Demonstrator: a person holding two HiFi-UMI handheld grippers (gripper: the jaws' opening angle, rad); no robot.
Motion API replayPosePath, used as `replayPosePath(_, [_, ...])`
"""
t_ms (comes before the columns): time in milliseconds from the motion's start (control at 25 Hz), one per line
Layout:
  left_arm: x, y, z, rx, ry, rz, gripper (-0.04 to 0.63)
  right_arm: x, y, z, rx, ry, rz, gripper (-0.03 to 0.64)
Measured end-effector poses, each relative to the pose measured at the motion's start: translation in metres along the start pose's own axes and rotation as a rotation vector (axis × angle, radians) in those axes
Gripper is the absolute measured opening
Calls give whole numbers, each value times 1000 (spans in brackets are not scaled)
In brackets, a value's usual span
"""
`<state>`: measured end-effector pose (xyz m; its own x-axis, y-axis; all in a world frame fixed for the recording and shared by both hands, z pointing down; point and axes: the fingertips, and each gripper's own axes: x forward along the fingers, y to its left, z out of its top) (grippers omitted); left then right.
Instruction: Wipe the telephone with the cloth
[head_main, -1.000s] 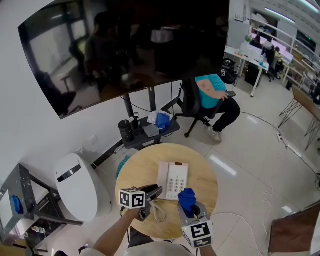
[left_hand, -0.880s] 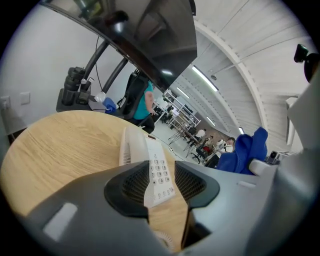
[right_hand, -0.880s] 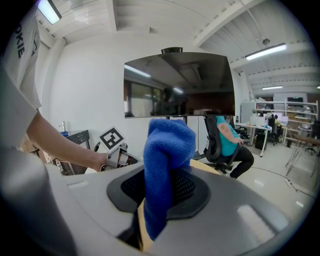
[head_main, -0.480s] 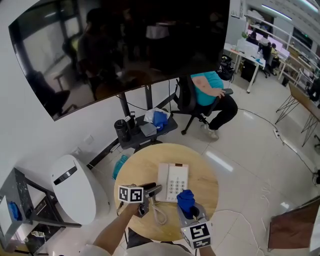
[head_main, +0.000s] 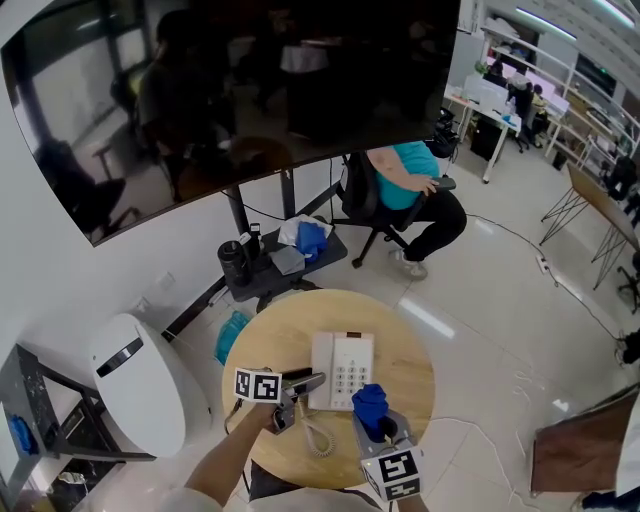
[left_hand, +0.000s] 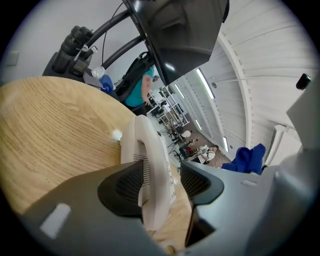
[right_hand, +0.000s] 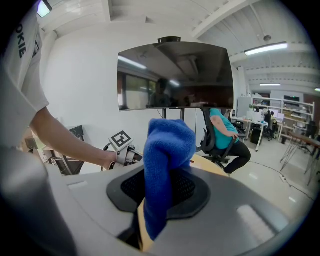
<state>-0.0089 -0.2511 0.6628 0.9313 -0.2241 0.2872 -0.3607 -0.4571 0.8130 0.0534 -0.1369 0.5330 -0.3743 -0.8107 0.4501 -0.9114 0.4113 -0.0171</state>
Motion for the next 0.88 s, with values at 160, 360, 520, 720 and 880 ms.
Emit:
replayPosePath(160, [6, -3, -7, -25, 42, -74, 216, 3, -3, -2, 0, 14, -13, 86])
replayPosePath(360, [9, -5, -11, -91, 44, -166, 171, 5, -2, -6, 7, 24, -16, 86])
replayPosePath(520, [4, 0, -14, -126, 40, -183, 104, 5, -1, -9, 14, 35, -15, 86])
replayPosePath(720, [4, 1, -15, -119, 43, -194, 98, 8, 1, -12, 16, 41, -8, 86])
replayPosePath(880, [5, 0, -14, -116, 53, -202, 98, 10, 2, -14, 18, 48, -1, 86])
